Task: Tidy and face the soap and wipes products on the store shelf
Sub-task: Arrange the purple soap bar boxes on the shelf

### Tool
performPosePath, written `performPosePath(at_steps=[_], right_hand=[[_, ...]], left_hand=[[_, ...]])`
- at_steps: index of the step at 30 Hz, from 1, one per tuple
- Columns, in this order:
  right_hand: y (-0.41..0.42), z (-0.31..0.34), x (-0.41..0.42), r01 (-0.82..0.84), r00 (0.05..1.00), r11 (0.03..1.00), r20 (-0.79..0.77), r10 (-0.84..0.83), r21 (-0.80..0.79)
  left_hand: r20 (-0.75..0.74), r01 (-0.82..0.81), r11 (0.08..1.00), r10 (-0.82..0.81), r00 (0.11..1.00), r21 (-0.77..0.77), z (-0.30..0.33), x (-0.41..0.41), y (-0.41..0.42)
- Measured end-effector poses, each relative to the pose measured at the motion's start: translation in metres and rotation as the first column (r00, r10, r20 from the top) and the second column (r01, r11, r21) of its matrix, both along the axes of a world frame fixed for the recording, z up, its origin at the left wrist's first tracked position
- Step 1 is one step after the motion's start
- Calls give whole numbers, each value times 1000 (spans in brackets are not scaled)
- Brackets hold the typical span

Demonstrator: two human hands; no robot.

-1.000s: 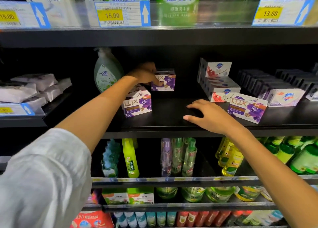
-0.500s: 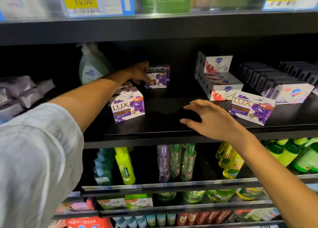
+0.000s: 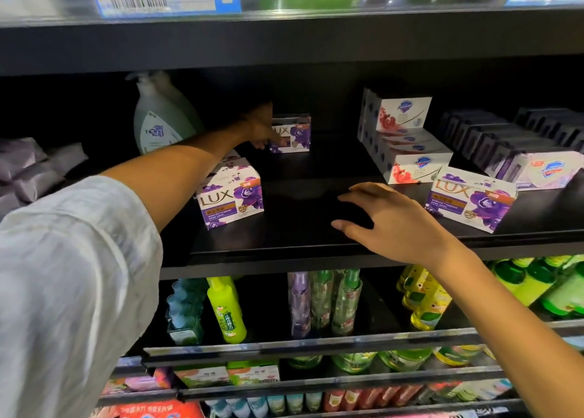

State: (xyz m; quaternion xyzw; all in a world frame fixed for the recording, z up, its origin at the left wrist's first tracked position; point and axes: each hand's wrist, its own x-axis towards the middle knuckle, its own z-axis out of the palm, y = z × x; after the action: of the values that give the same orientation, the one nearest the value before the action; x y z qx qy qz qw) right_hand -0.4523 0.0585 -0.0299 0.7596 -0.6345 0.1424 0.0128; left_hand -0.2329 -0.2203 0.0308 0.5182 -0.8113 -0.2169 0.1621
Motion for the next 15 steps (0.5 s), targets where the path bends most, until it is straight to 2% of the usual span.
performPosePath(at_steps=[5,9,13,15], right_hand=[[1,2,2,0,1000,1000,-1,0,0],[2,3,3,5,1000,1000,-5,-5,3],[3,4,3,9,1000,1000,16,-9,15],[4,5,4,6,1000,1000,30,-6,5]], left_hand=[[-54,-12,999,11,998,-31,-1,1,1],[-60,-25,999,23,998,-33,0,4,4],[-60,-31,999,33,998,32,9,12,16],[-36,-11,1000,11,999,3,15,19,29]])
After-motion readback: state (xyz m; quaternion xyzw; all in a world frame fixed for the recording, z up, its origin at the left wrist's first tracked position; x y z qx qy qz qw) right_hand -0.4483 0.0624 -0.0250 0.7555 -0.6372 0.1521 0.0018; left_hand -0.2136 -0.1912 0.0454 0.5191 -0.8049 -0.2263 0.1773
